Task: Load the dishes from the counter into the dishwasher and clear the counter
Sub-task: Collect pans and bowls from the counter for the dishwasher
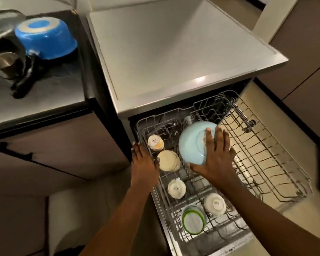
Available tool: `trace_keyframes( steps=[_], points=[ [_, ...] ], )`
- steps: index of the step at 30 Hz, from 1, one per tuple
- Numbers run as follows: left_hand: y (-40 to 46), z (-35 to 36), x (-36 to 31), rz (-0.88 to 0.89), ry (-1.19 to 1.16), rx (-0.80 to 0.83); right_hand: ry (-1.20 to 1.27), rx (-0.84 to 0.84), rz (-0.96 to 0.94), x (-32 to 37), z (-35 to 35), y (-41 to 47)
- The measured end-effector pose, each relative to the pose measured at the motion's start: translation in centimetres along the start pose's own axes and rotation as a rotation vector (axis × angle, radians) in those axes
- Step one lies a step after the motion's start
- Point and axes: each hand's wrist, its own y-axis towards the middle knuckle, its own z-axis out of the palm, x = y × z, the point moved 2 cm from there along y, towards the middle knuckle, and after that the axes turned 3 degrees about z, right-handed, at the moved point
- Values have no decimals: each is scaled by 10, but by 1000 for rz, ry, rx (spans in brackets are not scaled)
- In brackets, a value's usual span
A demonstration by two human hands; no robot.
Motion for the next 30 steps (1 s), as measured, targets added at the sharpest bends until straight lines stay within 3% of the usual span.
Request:
trace_keyframes(
  steps=[11, 17, 26, 30],
  points=[
    [29, 50, 3, -66, -67, -146, -134, 178, -82, 2, 83, 129],
    [29, 53, 4, -35, -92, -167, -49, 161, 42, 6, 108, 138],
    [29, 53, 4, -22, -86, -177, -2, 52, 32, -7, 95, 134],
    [28, 53, 3, -25, -84, -168, -26, 139, 38, -3, 105, 138]
  ],
)
